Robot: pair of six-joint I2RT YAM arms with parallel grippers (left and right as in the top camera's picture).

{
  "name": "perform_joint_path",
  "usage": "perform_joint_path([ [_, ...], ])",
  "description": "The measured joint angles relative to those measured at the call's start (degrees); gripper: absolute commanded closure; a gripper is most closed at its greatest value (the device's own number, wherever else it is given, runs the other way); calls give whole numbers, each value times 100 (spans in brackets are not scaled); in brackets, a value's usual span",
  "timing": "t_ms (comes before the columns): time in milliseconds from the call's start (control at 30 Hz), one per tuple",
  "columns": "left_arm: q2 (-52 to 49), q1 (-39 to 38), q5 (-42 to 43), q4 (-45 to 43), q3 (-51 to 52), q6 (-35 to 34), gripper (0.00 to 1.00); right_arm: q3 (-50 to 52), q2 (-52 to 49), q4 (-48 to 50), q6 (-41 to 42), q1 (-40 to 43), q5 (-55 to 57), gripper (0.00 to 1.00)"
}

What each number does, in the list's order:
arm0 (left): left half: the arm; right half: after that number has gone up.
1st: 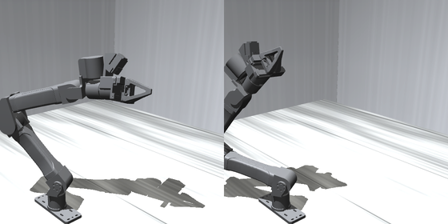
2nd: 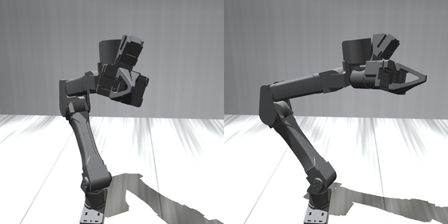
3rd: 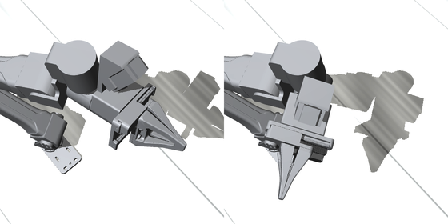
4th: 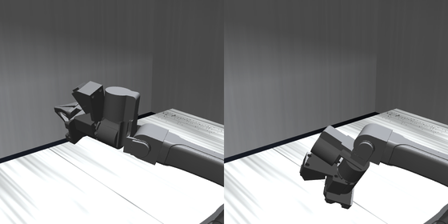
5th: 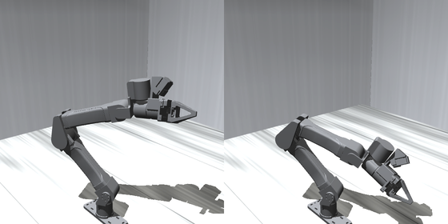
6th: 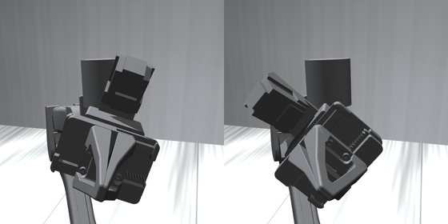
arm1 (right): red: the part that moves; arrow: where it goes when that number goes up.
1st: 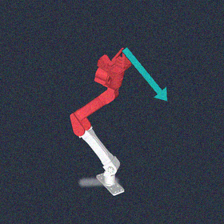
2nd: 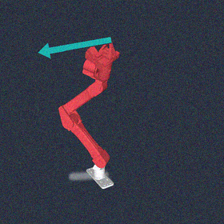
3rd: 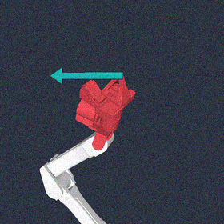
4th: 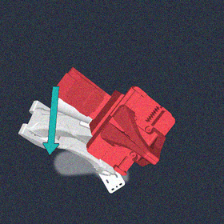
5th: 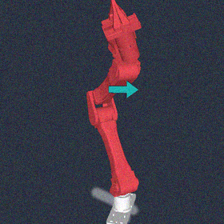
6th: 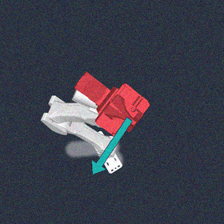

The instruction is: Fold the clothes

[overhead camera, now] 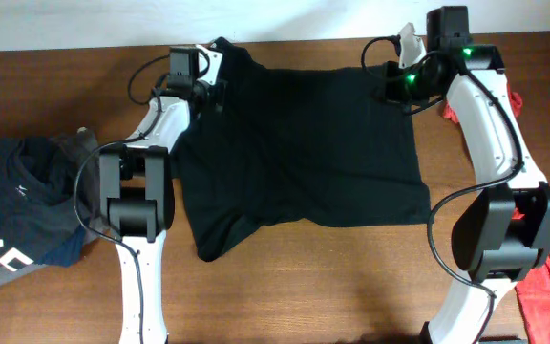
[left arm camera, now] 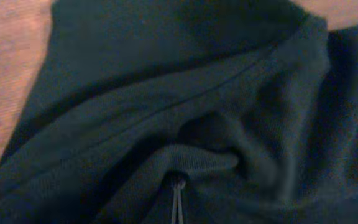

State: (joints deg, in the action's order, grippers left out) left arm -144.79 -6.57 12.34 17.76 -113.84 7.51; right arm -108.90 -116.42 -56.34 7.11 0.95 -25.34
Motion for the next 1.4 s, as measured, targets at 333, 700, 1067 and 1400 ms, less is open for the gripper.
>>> perform_joint_path([
  [333, -168, 166, -205, 2844, -2142, 20, 74, 4, -11, -713, 341, 9, 953, 85],
  [700, 1043, 446, -385, 5834, -4085, 20, 61, 26, 293, -1106, -190, 122, 826, 69],
  [1067, 2719, 623, -793, 7875, -4236, -48, 53, 26, 2411, -2061, -280, 122, 925, 46],
  [1400, 4286, 634, -898, 7864, -2352, -166, 48, 79, 2608, -2863, -249, 120, 1250, 43],
])
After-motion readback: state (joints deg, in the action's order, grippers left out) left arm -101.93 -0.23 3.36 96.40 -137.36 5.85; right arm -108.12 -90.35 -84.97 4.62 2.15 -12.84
